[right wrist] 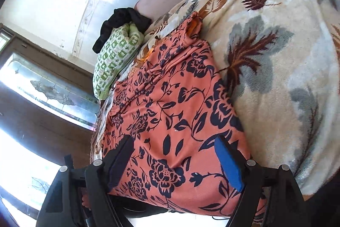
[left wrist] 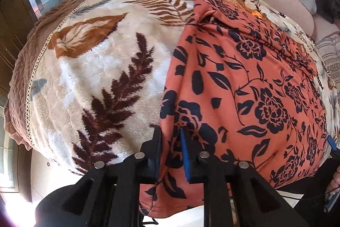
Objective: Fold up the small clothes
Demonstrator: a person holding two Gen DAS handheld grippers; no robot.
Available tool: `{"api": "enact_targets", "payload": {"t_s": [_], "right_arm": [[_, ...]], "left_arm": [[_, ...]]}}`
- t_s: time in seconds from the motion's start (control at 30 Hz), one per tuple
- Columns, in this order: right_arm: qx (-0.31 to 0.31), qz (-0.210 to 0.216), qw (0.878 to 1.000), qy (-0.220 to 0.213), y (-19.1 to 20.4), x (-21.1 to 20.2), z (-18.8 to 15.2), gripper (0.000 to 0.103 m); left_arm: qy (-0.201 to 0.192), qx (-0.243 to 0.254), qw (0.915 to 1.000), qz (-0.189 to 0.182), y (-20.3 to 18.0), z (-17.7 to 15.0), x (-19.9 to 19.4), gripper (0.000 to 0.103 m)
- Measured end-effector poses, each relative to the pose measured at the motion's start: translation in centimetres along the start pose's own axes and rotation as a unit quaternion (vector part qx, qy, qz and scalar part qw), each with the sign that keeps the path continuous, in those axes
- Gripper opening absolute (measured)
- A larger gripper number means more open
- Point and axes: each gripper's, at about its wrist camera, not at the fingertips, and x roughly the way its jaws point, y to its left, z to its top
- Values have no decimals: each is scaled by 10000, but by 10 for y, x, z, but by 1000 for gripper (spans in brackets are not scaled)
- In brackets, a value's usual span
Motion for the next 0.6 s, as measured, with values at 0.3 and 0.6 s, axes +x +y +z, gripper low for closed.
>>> {"api": "enact_targets", "payload": {"t_s": [0.3,0.6], "right_arm": [[228,-541,9983,-54,-20,-6,3,81],[-465,-903,9918,773,-10,18,-14,57]], "left_arm": [[68,-606,9981,6,19,4,-2,67],[157,-94,9993,-325,-1,2,1,13]]}}
